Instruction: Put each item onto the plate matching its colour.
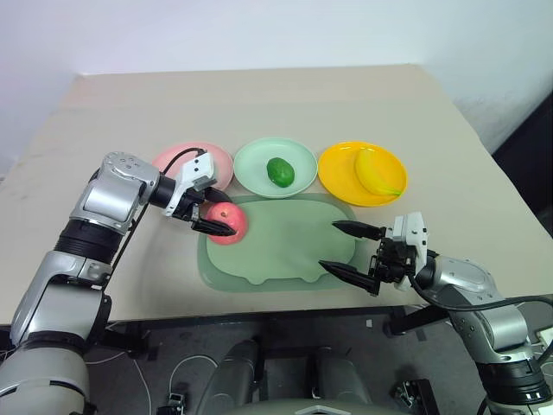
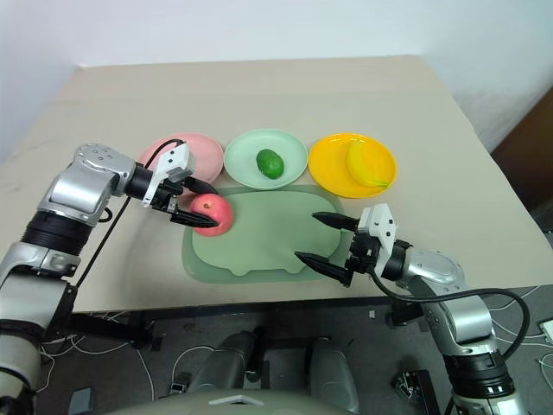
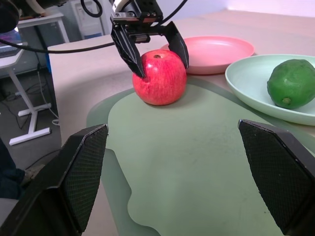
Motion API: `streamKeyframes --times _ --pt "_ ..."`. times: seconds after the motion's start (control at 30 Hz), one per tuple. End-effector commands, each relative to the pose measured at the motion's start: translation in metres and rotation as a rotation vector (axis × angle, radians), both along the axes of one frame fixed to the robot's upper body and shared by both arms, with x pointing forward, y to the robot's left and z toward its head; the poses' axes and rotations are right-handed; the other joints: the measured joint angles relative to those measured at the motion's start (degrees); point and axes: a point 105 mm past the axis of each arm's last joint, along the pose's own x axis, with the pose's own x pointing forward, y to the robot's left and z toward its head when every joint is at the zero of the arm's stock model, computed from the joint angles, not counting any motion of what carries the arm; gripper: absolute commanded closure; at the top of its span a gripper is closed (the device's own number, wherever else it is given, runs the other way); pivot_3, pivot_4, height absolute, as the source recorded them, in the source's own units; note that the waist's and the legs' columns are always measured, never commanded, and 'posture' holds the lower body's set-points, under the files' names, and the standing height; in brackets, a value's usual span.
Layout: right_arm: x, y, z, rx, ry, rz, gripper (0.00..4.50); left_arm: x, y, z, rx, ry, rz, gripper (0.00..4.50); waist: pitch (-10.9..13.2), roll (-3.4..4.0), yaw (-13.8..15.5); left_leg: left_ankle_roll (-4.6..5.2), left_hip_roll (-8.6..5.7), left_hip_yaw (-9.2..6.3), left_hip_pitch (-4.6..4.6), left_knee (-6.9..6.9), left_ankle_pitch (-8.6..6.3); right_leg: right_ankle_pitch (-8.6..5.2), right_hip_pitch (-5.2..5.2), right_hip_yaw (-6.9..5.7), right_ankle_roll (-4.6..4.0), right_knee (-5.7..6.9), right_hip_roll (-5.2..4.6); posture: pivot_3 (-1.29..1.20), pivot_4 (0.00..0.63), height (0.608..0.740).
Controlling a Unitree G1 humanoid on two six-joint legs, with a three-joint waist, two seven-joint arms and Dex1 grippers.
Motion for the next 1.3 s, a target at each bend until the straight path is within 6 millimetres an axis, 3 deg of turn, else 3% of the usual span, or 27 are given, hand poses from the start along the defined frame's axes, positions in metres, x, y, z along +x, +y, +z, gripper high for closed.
streamKeyframes --times 0.03,0.37,0.67,0.77,0.9,1.17,1.3 --pt "-0.002 0.004 0.01 0.018 -0.037 0.016 0.0 -0.003 0.004 -0.019 0.035 0.042 0.031 0.66 0.0 0.02 0.0 0.0 0.0 0.0 0.0 0.0 0.0 0.0 0.0 0.0 0.0 -0.02 0.0 0.0 0.15 0.737" --pt "0.003 0.003 0.011 0.008 -0.034 0.015 0.0 -0.021 0.002 -0.022 0.009 0.095 -0.011 0.73 -0.1 0.08 -0.2 0.08 0.0 0.01 0.0 -0.03 -0.01 0.0 0.0 0.0 0.0 -0.09 -0.01 0.0 0.15 0.737" --pt "0.005 0.003 0.01 0.006 -0.033 0.018 0.0 -0.02 -0.003 0.033 -0.204 0.065 0.005 0.73 0.0 -0.01 0.0 0.14 -0.02 0.0 -0.18 -0.07 -0.01 0.01 -0.12 -0.01 0.09 -0.12 -0.01 0.0 0.15 0.737" --pt "0.005 0.004 0.011 0.01 -0.033 0.02 0.0 -0.011 0.01 0.051 -0.245 0.022 0.079 0.73 0.0 -0.04 0.0 0.14 -0.02 0.0 -0.22 -0.07 -0.01 0.02 -0.17 -0.01 0.1 -0.12 -0.01 0.0 0.15 0.737" --pt "0.005 0.005 0.014 0.021 -0.048 0.025 0.0 0.0 0.041 0.056 -0.226 -0.022 0.186 0.73 0.0 -0.03 -0.3 0.14 -0.02 0.01 -0.21 -0.09 -0.01 0.07 -0.19 -0.01 0.19 -0.12 -0.01 0.0 0.15 0.737" --pt "0.007 0.006 0.019 0.034 -0.052 0.041 0.0 0.035 0.1 0.037 -0.19 -0.184 0.479 0.73 0.0 -0.06 0.2 0.14 -0.05 0.0 -0.3 -0.08 0.0 0.09 -0.46 -0.02 0.22 -0.12 -0.03 0.0 0.15 0.737" --pt "0.008 0.008 0.02 0.036 -0.051 0.045 0.0 0.051 0.11 0.03 -0.218 -0.264 0.593 0.73 0.0 -0.07 0.6 0.14 -0.07 0.0 -0.31 -0.02 0.0 0.1 -0.44 -0.06 0.25 -0.11 -0.05 0.0 0.15 0.737"
